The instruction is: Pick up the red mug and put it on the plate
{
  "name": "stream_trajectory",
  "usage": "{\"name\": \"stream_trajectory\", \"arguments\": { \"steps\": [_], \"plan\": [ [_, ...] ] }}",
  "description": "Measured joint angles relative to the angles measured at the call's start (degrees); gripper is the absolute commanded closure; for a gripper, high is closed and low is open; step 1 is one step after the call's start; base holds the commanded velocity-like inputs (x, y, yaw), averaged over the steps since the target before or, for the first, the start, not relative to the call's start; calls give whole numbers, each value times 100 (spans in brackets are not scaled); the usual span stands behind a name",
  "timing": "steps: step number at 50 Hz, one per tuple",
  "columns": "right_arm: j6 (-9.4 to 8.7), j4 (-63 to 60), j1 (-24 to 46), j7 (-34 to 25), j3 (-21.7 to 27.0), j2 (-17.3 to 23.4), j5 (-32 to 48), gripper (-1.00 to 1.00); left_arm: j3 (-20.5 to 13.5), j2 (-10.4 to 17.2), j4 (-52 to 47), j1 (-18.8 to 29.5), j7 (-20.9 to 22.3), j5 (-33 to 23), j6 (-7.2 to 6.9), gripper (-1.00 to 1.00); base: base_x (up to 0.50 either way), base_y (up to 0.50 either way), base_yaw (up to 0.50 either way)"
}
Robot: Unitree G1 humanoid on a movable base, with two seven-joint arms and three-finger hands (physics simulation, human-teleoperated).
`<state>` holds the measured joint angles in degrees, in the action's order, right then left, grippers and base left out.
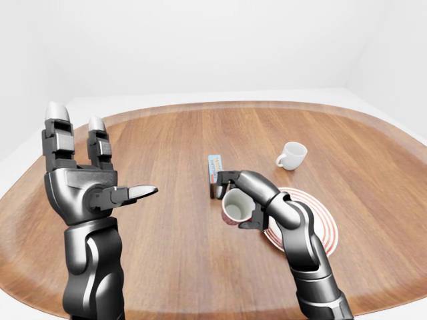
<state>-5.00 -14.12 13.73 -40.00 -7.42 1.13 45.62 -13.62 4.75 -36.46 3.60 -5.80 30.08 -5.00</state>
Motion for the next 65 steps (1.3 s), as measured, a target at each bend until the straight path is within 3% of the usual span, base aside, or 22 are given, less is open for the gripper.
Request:
{"name": "stream_trajectory", "arguments": {
  "steps": [36, 47, 65],
  "plan": [
    [0, -172, -275, 0, 1339, 993, -491, 100, -16, 2, -30, -8, -11, 22, 0, -100, 0, 0, 0],
    [0, 397, -126, 85, 1752, 1383, -766, 100, -16, 4, -41, -4, -18, 26, 0, -100, 0, 0, 0],
    [0, 2134, 602, 579, 1990, 2065, -1166, 100, -25, 13, -59, 9, -29, 56, 0, -100, 0, 0, 0]
  ]
}}
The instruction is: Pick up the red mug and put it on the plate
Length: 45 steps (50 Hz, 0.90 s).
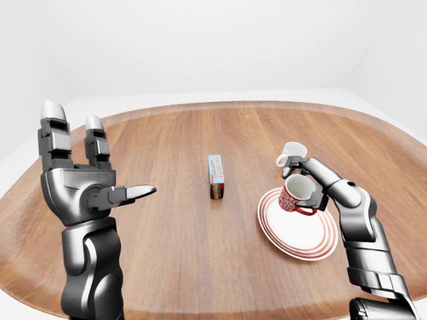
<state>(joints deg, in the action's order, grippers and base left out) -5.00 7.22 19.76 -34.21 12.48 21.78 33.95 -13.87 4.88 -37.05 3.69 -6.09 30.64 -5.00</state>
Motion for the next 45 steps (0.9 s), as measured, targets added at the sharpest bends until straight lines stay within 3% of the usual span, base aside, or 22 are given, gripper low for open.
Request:
{"name": "stream_trajectory", "arguments": {
  "steps": [20, 45],
  "plan": [
    [15, 1702, 322, 803, 3, 368, -295, 100, -27, 33, -16, 47, -30, 46, 0, -100, 0, 0, 0],
    [413, 2999, 542, 1916, -212, 434, -211, 100, -51, 45, 45, 49, -11, 36, 0, -100, 0, 0, 0]
  ]
}}
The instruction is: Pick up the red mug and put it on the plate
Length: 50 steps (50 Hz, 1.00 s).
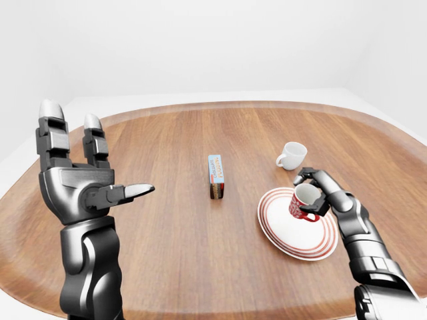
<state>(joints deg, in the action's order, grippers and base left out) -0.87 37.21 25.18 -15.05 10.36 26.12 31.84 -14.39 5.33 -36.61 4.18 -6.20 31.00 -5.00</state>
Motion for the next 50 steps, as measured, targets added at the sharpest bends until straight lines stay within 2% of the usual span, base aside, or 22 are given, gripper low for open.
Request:
{"name": "stream_trajectory", "arguments": {
  "steps": [28, 50],
  "plan": [
    [581, 1243, 176, 870, -322, -141, 107, 100, -37, 10, -14, -18, 4, 26, 0, -100, 0, 0, 0],
    [587, 2072, 334, 1435, -508, -130, 237, 100, -53, 11, 5, -34, 25, 42, 0, -100, 0, 0, 0]
  ]
}}
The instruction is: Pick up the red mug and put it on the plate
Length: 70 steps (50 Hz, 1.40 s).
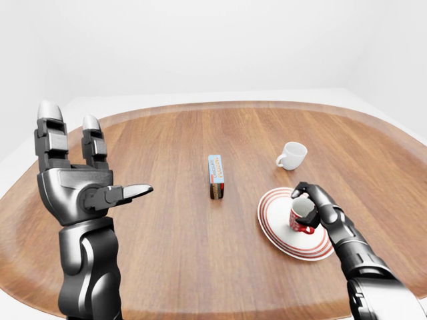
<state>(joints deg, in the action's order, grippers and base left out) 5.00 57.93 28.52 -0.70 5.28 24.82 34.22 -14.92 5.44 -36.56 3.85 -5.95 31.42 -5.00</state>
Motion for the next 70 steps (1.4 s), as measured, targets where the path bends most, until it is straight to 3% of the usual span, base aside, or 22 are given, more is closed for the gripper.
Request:
{"name": "stream_trajectory", "arguments": {
  "steps": [7, 8, 9, 10, 26, 35, 46, 56, 70],
  "plan": [
    [0, 115, 27, 100, -32, 5, 23, 100, -2, 0, -5, -8, 3, 5, 0, -100, 0, 0, 0],
    [0, 120, 28, 114, -34, 5, 25, 87, -2, -1, -6, -9, 4, 5, 0, -100, 0, 0, 0],
    [0, 120, 28, 130, -35, 7, 28, -39, -1, -1, -6, -10, 6, 3, 0, -100, 0, 0, 0],
    [0, 116, 25, 140, -38, 7, 49, -100, 1, -2, -5, -12, 7, 1, 0, -100, 0, 0, 0],
    [-2, -375, -138, -63, 46, -11, 267, -100, 12, -11, 54, -14, 30, -39, 0, -100, 0, 0, 0],
    [-125, -814, -319, -338, 87, -82, 344, -100, 17, -13, 113, -9, 38, -68, 0, -100, 0, 0, 0],
    [-431, -1549, -465, -794, 140, -194, 423, -100, 31, -21, 148, -12, 31, -90, 0, -100, 0, 0, 0],
    [-1000, -2771, -437, -1504, 201, -304, 643, -100, 39, -24, 172, -12, 38, -105, 0, -100, 0, 0, 0],
    [-1000, -4331, -68, -2468, 294, -488, 729, -100, 9, -5, 177, 3, 36, -88, 0, -100, 0, 0, 0]
  ]
}}
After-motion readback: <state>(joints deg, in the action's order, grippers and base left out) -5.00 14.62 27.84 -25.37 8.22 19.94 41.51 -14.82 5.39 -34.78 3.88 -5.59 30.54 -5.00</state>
